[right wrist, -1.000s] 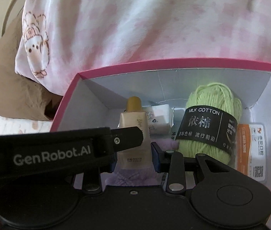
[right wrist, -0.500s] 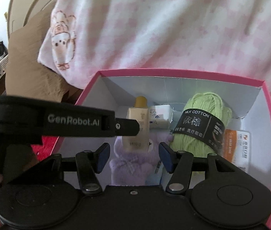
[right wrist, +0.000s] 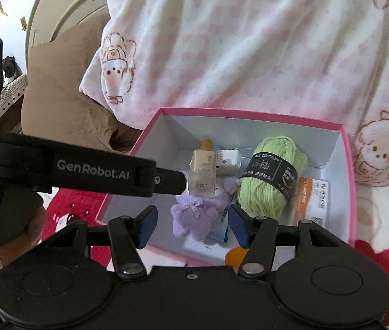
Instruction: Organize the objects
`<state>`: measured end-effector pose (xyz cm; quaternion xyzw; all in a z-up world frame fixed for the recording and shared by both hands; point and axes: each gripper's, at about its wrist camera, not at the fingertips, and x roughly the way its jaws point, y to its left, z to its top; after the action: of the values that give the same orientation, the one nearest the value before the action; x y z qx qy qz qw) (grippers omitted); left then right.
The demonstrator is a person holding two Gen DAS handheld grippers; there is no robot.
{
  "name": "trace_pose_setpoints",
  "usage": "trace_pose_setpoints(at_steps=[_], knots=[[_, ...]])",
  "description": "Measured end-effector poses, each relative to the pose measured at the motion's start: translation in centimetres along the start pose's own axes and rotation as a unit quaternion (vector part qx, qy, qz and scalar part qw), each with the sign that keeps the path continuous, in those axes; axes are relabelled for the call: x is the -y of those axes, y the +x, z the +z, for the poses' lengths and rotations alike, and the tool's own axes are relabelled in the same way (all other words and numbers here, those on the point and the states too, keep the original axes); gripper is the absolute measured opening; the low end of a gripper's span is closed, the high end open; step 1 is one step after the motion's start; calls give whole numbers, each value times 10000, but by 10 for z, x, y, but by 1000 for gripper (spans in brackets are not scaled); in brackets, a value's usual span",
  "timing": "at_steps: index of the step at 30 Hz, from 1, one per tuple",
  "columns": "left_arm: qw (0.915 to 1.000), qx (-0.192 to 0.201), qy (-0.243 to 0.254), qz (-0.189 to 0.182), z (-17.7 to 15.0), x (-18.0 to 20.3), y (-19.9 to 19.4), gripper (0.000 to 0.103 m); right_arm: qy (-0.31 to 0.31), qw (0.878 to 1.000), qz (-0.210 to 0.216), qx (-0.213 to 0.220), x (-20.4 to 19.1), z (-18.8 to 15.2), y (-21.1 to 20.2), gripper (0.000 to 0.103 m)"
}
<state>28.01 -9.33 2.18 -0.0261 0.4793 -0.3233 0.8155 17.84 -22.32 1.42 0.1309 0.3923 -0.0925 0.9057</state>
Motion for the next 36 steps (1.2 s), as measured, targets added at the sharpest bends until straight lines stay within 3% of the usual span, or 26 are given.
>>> trace_pose_setpoints(at_steps=[14, 18, 29, 36], knots=[[9972, 34, 370, 642, -29, 20, -81, 96, -389, 9987, -313, -25, -14, -23, -69, 68], [9967, -159, 191, 771, -39, 19, -97, 97, -356, 9984, -446, -25, -16, -25, -89, 73], [9960, -252, 383, 773, -74, 31, -136, 97, 30, 9979, -644, 29, -17, -43, -128, 91], [9944, -327, 563, 835, -96, 40, -144, 97, 431, 9959, -792, -51, -10, -58, -138, 94]])
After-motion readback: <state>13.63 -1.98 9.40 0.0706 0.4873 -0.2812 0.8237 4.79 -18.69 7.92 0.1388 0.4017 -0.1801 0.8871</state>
